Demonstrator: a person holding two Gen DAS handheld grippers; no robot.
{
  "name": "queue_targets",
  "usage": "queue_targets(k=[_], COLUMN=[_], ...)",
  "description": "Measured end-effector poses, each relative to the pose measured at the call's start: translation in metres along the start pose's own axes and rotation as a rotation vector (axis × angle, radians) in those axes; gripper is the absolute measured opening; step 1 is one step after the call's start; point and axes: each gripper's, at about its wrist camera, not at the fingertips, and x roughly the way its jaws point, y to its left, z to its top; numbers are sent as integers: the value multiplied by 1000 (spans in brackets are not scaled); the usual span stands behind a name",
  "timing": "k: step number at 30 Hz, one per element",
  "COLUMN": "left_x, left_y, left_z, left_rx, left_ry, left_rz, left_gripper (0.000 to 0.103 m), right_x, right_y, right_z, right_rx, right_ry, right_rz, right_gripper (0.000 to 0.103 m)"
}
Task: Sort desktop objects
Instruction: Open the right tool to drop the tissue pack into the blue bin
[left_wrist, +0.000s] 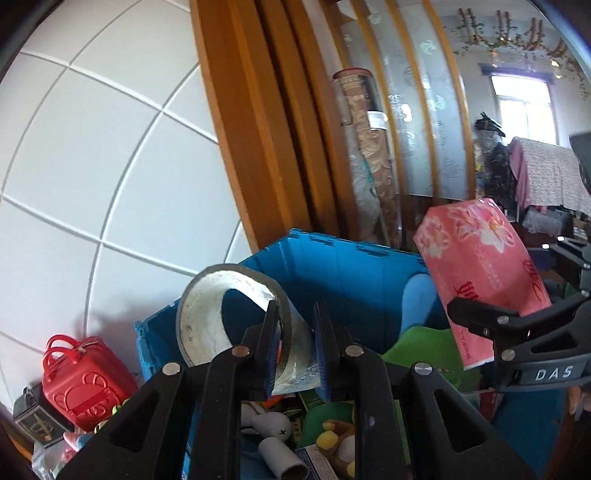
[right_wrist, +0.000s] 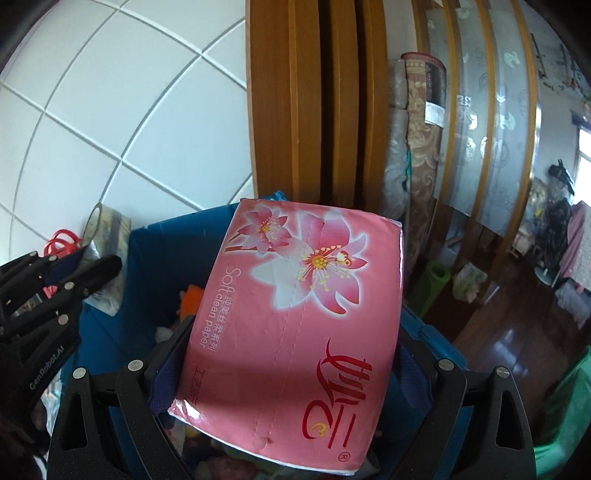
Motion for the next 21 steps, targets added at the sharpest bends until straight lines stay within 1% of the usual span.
queue_targets(k=[6, 8, 9, 11, 12, 13, 14, 15, 18, 21], left_x=[-3, -3, -2, -3, -7, -12, -17, -21, -28, -32], left_y=[2, 0, -1, -6, -7, -8, -9, -9, -7, -5], left_z=[-1, -2, -2, -1, 0, 0, 0, 1, 5, 4], left_rx=[-8, -16, -8, 19, 23, 23, 24, 28, 27, 18], left_ry=[9, 15, 23, 25, 16, -5, -26, -42, -42, -45], left_rz=[109, 145, 164, 254, 290, 320, 340, 354, 342, 345], left_gripper=[19, 22, 26, 47, 73, 95, 100, 101, 102, 102], right_x=[11, 14, 16, 21, 25, 27, 26, 22, 5, -9], right_y=[-1, 1, 3, 2, 2, 1, -1, -2, -4, -4], right_z=[0, 0, 1, 5, 7, 8, 8, 9, 11, 15], right_rx=[-5, -11, -14, -17, -18, -10, -1, 10, 32, 45], right_ry=[20, 29, 40, 65, 85, 96, 92, 79, 32, 3], right_rz=[20, 22, 16, -1, -8, -13, -13, -16, -11, 3], right_gripper=[96, 96, 97, 98, 98, 98, 98, 99, 102, 102])
